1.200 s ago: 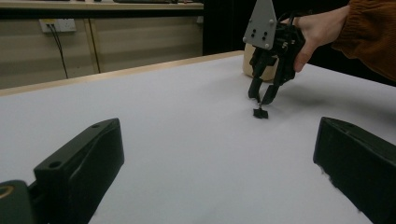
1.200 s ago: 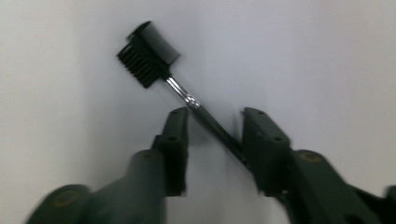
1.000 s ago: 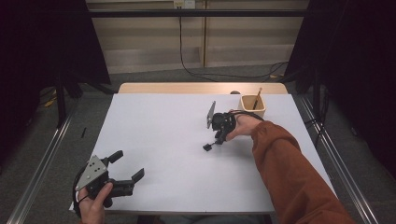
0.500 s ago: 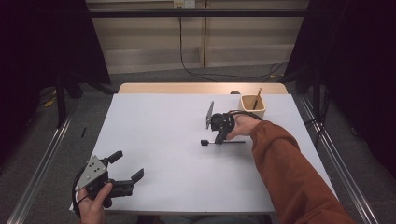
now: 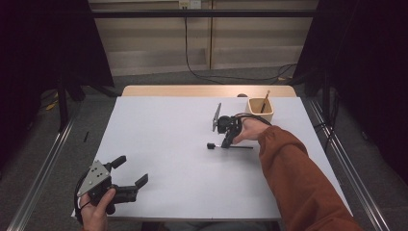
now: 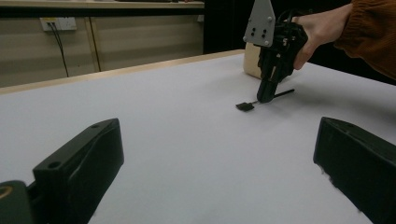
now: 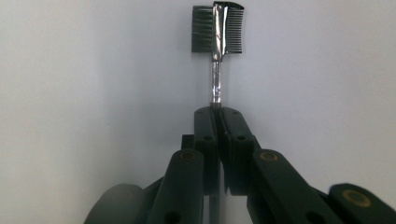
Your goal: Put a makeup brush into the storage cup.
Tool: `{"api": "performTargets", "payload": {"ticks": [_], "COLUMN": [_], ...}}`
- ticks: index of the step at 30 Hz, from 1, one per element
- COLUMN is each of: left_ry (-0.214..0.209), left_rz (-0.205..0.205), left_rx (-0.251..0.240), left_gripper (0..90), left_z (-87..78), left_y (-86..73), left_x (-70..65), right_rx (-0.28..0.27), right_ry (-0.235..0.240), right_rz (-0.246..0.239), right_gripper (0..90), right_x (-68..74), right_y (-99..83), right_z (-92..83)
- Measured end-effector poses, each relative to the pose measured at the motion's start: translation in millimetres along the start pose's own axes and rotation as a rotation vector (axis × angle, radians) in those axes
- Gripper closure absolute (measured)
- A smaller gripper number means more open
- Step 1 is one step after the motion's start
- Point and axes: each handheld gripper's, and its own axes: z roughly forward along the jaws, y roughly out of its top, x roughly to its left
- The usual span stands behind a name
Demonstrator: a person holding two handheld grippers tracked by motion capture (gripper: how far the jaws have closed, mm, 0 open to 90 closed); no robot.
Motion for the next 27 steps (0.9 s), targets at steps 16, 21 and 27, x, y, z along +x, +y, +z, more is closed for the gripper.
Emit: {"api": "performTargets", "payload": {"ticks": [16,21,27], "left_ry": [0.01,0.008,0.01], "left_rz": [0.003,0.001,0.002], "left_rx": [0.0,-0.006,-0.006], "left_gripper": [1.4,1.4,1.4], "left_z": [-0.6,-2.1,-2.1], "left_y": [0.4,0.7,0.9], "left_x": [0.0,-0.2,-0.6], "right_rx": [-0.163,-0.226,-0.328], "right_ry": [-0.039,-0.054,-0.08], "right_rz": [0.103,0.118,0.128], "right_gripper": [86.0,86.0,86.0], "right_x": [-0.5,3.5,7.7], "right_y": [-21.9,-27.5,-29.4], "right_z": [-23.2,-27.8,-37.1]}}
